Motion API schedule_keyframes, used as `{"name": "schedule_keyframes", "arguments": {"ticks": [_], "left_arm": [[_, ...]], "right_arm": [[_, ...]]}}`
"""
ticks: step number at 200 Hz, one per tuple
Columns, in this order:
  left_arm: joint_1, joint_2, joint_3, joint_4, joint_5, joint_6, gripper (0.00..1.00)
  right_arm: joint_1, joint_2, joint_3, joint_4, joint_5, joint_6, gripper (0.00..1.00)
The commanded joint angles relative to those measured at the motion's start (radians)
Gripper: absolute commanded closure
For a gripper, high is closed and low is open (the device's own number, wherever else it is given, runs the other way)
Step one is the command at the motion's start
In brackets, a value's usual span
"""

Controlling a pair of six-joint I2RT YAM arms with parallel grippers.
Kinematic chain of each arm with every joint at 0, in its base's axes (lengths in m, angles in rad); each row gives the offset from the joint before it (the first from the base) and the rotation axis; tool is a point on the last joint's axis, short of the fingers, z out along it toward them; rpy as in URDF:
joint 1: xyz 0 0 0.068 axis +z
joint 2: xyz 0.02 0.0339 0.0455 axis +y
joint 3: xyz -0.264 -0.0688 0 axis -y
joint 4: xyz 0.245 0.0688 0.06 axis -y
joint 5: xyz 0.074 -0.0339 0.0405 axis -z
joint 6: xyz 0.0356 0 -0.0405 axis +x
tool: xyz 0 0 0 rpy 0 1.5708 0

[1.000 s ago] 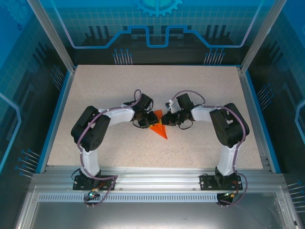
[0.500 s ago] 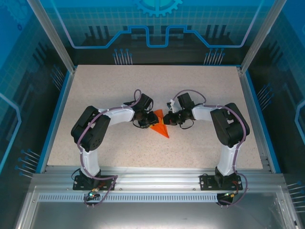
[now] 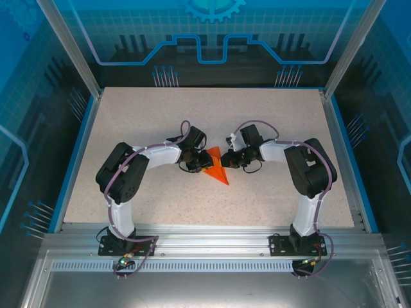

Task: Fold a paper plane with a square sheet of paper (fold left side to right side)
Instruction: Fourth fold the wing at the center of the table.

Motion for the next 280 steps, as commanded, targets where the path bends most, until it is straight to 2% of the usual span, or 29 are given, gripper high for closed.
{"name": "schedule_keyframes", "arguments": {"ticks": [1,142,280], "left_arm": [[-0.005,0.022,-0.001,-0.036,-0.025,0.02,0.75],[-0.007,0.027,-0.006,-0.05,-0.036,0.02,0.76],[-0.006,0.033,0.002,-0.053,-0.035,0.023,0.76]], "right_arm": [[-0.028,-0.035,-0.013,-0.002,-0.015,-0.002,0.94],[-0.043,-0.002,0.013,-0.072,0.041,-0.045,0.94],[-0.037,0.047,0.049,-0.099,0.044,-0.061,0.94]]}}
